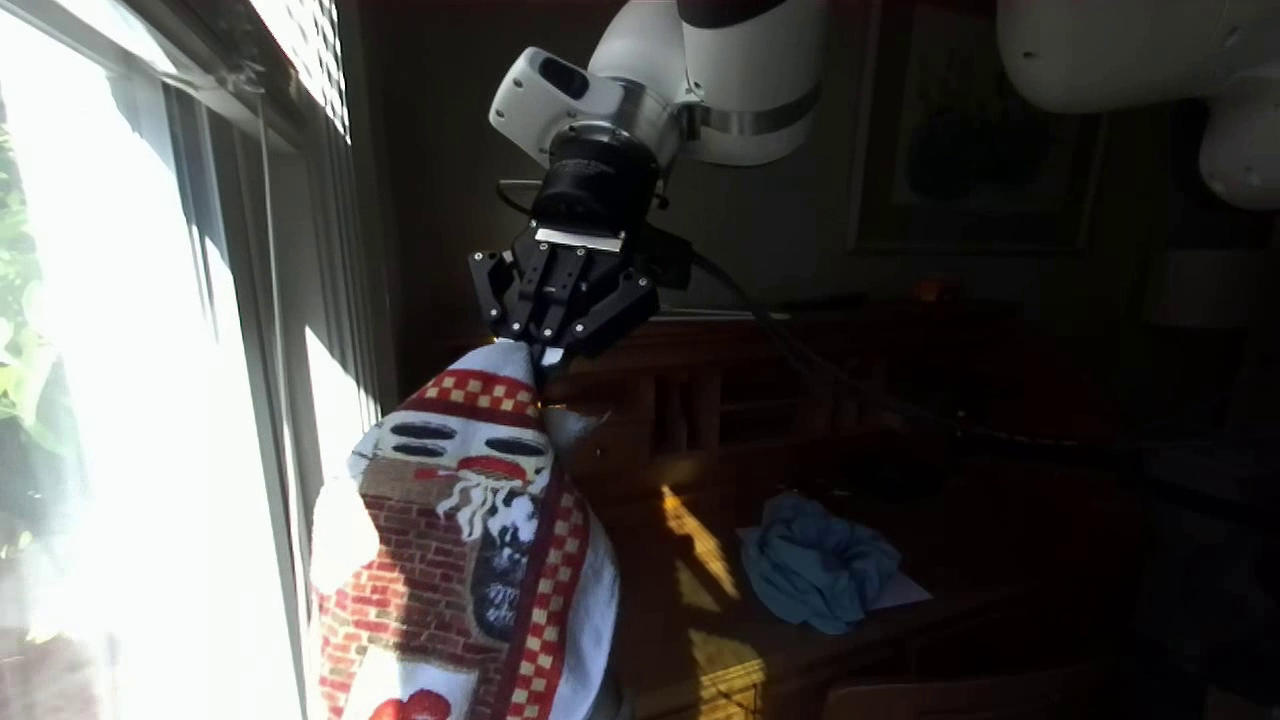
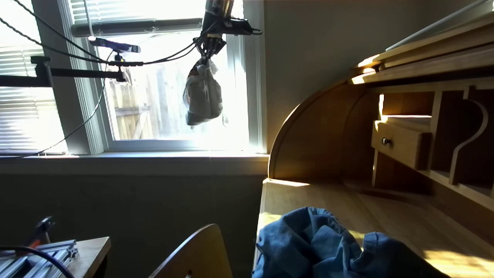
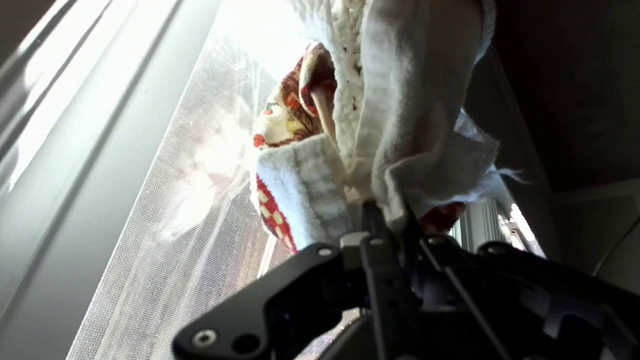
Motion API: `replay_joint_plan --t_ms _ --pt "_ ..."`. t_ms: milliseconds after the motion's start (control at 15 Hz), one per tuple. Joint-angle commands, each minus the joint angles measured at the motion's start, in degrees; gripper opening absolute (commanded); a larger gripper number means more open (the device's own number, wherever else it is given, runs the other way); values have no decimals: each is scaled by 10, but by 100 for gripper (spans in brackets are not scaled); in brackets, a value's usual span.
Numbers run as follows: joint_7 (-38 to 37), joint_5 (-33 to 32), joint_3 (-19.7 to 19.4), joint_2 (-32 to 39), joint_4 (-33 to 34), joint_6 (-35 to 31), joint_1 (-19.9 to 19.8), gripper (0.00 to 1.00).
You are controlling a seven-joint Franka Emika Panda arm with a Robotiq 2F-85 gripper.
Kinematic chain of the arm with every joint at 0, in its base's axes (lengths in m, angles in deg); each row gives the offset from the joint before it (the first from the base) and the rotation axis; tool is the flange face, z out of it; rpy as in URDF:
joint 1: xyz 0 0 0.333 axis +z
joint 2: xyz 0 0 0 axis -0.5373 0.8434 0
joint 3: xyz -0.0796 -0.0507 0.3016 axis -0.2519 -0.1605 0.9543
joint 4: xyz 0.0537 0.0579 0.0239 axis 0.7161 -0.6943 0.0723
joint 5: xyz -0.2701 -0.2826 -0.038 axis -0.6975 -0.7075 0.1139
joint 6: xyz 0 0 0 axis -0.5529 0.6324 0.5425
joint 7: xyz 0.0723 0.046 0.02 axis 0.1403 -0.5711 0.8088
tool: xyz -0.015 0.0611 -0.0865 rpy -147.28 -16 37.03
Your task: Use the white and red towel to wipe the window.
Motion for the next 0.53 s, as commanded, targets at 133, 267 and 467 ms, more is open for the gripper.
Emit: replay_joint_plan --t_ms 133,267,467 --pt "-75 -20 -19 12 50 101 -7 3" --pt "-64 -3 -19 19 70 146 -12 3" --pt "-41 20 -14 31 98 195 -14 3"
